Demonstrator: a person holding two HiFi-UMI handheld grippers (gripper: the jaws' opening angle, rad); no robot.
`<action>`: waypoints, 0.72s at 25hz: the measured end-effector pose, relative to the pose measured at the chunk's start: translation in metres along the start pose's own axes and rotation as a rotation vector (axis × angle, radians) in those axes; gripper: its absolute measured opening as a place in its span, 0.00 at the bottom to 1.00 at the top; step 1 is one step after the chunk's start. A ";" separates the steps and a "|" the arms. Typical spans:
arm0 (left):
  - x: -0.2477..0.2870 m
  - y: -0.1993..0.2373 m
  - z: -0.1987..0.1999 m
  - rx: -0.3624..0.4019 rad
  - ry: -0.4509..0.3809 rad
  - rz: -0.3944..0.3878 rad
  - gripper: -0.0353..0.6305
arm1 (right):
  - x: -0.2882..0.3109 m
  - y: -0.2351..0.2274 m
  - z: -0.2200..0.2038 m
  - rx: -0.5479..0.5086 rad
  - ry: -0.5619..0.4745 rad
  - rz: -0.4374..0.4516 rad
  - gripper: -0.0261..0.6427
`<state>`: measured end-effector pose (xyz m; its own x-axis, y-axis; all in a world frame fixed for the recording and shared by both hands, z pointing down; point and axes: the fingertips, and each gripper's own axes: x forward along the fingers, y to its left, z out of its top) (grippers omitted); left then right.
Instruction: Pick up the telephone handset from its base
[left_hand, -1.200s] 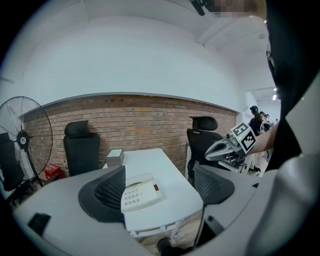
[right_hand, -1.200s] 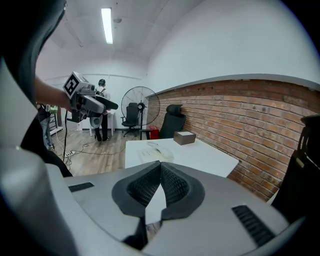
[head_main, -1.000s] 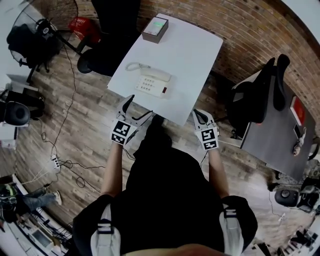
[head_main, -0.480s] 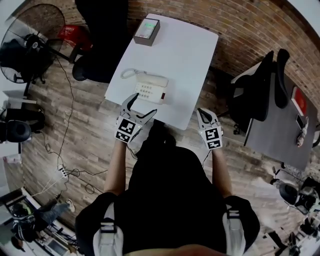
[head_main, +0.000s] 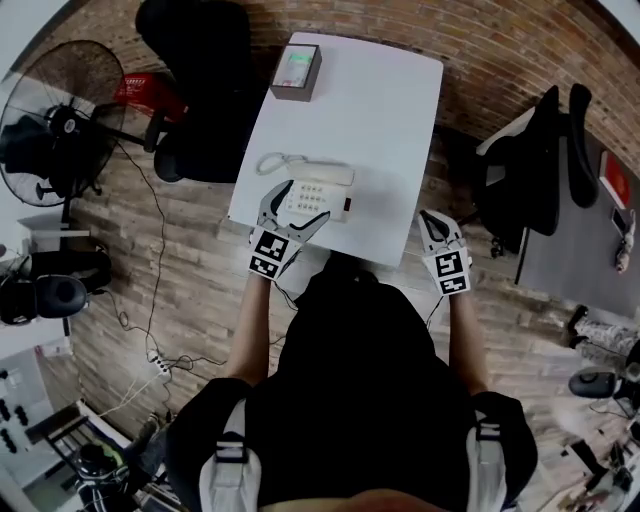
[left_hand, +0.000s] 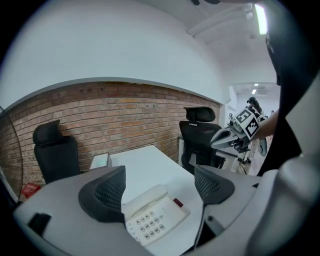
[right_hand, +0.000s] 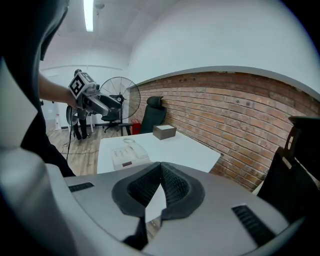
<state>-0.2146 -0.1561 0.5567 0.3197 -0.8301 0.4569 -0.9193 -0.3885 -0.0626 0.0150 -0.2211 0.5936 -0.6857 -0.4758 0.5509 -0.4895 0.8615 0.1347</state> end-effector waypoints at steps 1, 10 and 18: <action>0.003 0.003 -0.002 0.014 0.011 -0.014 0.68 | 0.001 -0.002 0.001 0.002 0.003 -0.011 0.04; 0.030 0.036 -0.025 0.118 0.098 -0.121 0.68 | 0.010 -0.017 -0.002 0.064 0.037 -0.116 0.04; 0.050 0.050 -0.042 0.205 0.153 -0.296 0.69 | 0.020 -0.025 0.005 0.086 0.048 -0.177 0.04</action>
<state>-0.2547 -0.2003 0.6138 0.5125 -0.6067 0.6077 -0.7225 -0.6871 -0.0767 0.0112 -0.2531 0.5974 -0.5597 -0.6076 0.5635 -0.6456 0.7460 0.1632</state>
